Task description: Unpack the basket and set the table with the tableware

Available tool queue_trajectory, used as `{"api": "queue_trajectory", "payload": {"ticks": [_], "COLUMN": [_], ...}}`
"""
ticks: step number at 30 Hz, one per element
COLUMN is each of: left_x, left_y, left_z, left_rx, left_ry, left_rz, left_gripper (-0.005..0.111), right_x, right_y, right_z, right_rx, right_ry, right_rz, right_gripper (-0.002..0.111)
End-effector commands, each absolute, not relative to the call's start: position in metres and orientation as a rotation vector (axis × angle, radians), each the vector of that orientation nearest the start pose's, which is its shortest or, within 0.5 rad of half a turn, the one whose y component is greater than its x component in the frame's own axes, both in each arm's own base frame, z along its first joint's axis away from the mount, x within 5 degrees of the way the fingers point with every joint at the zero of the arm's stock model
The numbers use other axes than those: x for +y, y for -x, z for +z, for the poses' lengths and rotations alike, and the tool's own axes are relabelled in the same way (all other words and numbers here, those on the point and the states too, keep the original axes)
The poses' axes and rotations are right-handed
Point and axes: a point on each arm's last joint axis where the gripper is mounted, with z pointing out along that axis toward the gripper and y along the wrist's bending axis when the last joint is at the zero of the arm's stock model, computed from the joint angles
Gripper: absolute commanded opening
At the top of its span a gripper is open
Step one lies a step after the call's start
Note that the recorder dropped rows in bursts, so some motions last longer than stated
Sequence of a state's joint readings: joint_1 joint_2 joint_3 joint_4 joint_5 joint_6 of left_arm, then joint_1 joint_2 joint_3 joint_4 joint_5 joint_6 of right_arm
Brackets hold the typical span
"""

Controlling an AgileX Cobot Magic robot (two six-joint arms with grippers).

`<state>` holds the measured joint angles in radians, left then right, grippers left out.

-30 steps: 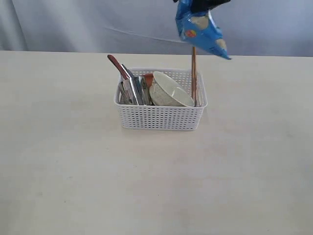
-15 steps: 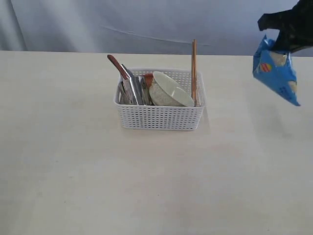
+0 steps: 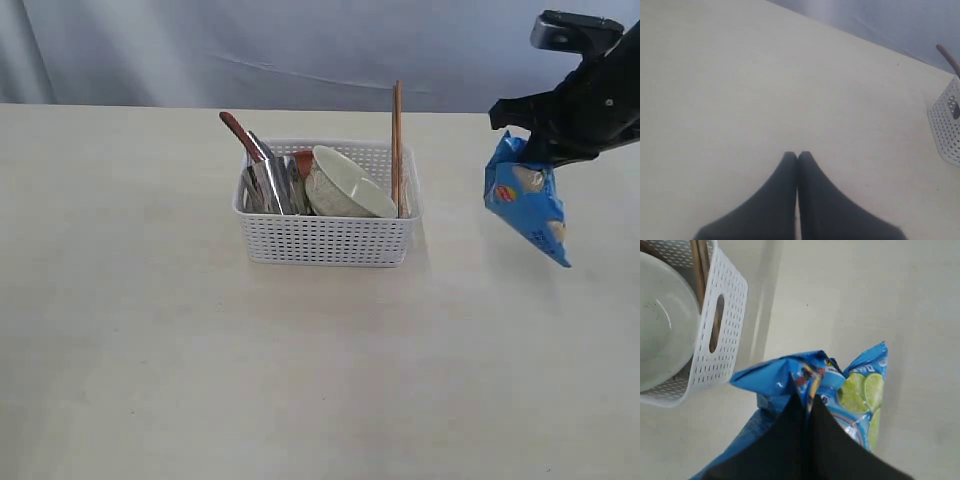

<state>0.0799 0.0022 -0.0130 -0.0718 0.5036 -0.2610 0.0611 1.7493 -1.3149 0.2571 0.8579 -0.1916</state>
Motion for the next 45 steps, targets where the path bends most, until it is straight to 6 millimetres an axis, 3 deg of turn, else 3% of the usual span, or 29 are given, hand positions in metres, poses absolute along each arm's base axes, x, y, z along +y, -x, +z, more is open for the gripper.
{"api": "queue_trajectory", "payload": {"ticks": [1, 15, 31, 35, 41, 45], "left_x": [0.001, 0.001, 0.001, 0.001, 0.001, 0.001], "left_y": [-0.049, -0.049, -0.049, -0.049, -0.049, -0.049], "left_z": [0.171, 0.171, 0.171, 0.171, 0.171, 0.171], "left_rx": [1.942, 1.942, 1.942, 1.942, 1.942, 1.942], "left_ry": [0.380, 0.380, 0.380, 0.380, 0.380, 0.380], "left_rz": [-0.196, -0.196, -0.196, -0.196, -0.196, -0.196], "left_gripper": [0.000, 0.000, 0.000, 0.000, 0.000, 0.000], "right_x": [0.042, 0.060, 0.060, 0.060, 0.061, 0.063], "right_y": [-0.363, -0.380, -0.382, -0.387, -0.397, -0.404], "right_z": [0.240, 0.183, 0.179, 0.185, 0.200, 0.213], "right_rx": [2.743, 2.822, 2.813, 2.789, 2.732, 2.690], "right_ry": [0.148, 0.217, 0.242, 0.248, 0.252, 0.259], "right_rz": [0.309, 0.322, 0.304, 0.302, 0.299, 0.299], "right_gripper": [0.000, 0.000, 0.000, 0.022, 0.078, 0.079]}}
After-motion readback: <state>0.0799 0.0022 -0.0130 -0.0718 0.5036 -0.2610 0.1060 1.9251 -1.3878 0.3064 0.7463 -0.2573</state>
